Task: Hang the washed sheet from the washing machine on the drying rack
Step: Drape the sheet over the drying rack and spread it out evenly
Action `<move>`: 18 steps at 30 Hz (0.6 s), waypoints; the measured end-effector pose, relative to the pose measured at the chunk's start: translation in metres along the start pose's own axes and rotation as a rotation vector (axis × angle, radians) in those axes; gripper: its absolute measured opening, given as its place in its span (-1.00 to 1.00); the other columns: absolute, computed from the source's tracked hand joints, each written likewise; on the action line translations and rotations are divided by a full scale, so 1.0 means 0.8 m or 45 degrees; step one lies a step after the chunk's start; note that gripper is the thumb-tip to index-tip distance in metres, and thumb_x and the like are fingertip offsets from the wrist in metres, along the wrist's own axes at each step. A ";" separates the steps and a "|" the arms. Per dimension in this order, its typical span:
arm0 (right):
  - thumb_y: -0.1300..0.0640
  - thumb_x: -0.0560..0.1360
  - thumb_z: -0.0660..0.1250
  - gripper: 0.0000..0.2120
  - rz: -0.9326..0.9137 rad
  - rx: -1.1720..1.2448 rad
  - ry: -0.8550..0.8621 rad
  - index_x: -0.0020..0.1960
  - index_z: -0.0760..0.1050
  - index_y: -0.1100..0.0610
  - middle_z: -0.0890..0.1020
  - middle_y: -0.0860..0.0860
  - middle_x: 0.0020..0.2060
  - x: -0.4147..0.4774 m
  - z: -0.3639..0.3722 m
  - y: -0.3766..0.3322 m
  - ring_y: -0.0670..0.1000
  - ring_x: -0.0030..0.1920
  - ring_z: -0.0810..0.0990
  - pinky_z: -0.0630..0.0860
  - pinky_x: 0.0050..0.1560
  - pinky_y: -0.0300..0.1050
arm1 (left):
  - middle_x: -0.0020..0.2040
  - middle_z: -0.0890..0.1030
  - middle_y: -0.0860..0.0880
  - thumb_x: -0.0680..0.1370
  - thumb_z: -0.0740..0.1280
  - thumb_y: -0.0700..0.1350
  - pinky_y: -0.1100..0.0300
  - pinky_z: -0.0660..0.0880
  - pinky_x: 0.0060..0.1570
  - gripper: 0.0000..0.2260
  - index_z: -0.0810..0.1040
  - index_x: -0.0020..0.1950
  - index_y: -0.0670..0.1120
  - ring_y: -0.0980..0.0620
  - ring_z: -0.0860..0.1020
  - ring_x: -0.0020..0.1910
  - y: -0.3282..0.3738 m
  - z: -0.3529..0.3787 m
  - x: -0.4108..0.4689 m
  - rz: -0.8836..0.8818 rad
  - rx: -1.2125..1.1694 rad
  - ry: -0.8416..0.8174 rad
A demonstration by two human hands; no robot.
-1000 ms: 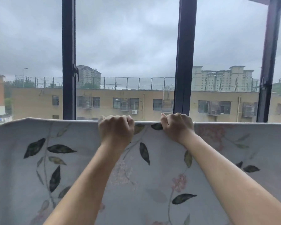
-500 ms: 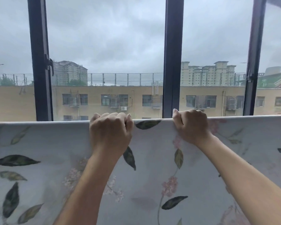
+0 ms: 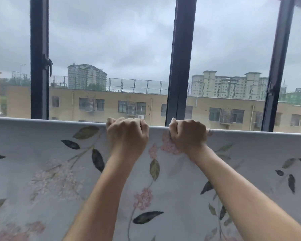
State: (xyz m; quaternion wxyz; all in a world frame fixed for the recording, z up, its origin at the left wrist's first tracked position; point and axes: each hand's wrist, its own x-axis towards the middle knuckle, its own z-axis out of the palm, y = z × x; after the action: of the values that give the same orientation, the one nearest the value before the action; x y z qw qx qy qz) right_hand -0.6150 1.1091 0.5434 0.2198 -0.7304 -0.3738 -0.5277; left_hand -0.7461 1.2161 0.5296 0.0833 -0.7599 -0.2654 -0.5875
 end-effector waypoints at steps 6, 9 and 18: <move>-0.05 0.54 -0.10 -0.41 -0.071 0.048 -0.075 -0.26 0.61 0.20 0.65 0.14 -0.33 -0.001 -0.007 0.016 0.20 -0.28 0.61 0.32 -0.28 -0.08 | -0.43 0.57 0.01 0.52 0.13 -0.06 0.09 0.27 -0.14 -0.67 0.46 -0.44 -0.03 -0.03 0.48 -0.40 0.054 0.022 -0.013 -0.013 0.009 0.082; -0.06 0.51 -0.14 -0.39 -0.099 0.080 -0.025 -0.32 0.60 0.16 0.61 0.11 -0.43 -0.004 -0.013 0.022 0.19 -0.38 0.58 0.32 -0.34 -0.11 | -0.42 0.57 0.01 0.53 0.11 -0.05 0.08 0.29 -0.13 -0.66 0.47 -0.42 -0.05 -0.04 0.49 -0.38 0.054 0.016 -0.015 0.001 0.042 0.058; 0.01 0.49 0.04 -0.51 -0.035 0.078 0.087 -0.55 0.43 0.12 0.43 0.03 -0.67 -0.018 -0.007 0.118 0.12 -0.66 0.40 0.21 -0.48 -0.27 | -0.43 0.56 0.00 0.54 0.13 -0.07 0.08 0.28 -0.13 -0.66 0.46 -0.42 -0.04 -0.05 0.49 -0.39 0.053 0.016 -0.016 0.028 0.111 0.112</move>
State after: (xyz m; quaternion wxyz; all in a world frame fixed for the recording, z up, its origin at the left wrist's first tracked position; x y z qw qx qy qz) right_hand -0.5476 1.0415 0.5388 0.2473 -0.6996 -0.3921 -0.5438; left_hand -0.7160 1.1818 0.5218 0.1343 -0.7317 -0.2786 -0.6074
